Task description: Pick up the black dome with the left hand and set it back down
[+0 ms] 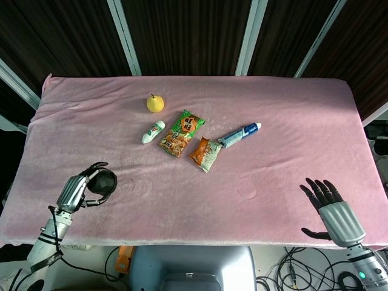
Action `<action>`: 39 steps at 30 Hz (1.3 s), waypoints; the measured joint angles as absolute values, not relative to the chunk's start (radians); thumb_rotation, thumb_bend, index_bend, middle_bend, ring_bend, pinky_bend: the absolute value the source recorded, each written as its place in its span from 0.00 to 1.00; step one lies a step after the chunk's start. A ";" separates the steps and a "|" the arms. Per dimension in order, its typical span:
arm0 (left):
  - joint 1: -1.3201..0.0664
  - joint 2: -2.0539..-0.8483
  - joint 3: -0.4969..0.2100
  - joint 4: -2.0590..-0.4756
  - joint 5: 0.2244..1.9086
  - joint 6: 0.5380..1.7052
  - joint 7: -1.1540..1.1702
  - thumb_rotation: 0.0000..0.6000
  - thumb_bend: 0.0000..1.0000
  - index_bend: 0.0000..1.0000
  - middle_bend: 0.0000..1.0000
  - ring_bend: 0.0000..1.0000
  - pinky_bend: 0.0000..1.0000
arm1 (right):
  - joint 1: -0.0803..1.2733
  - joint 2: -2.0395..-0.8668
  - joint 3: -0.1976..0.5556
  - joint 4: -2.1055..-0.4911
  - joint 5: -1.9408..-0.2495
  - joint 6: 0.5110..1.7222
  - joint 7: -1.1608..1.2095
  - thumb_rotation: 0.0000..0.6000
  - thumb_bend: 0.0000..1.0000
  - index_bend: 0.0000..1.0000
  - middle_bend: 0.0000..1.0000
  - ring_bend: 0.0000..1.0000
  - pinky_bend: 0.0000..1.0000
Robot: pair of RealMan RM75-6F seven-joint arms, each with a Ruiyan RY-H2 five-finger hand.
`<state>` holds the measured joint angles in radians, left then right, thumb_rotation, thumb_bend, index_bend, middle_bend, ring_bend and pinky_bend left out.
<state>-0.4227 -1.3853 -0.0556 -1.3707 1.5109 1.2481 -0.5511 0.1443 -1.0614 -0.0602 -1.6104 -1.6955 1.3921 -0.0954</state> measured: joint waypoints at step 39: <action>-0.432 -1.520 -0.061 -1.181 1.533 1.285 -0.529 1.00 0.36 0.48 0.54 0.68 0.67 | 0.146 -1.062 -0.064 -1.615 -1.696 1.388 -0.108 1.00 0.00 0.00 0.00 0.03 0.16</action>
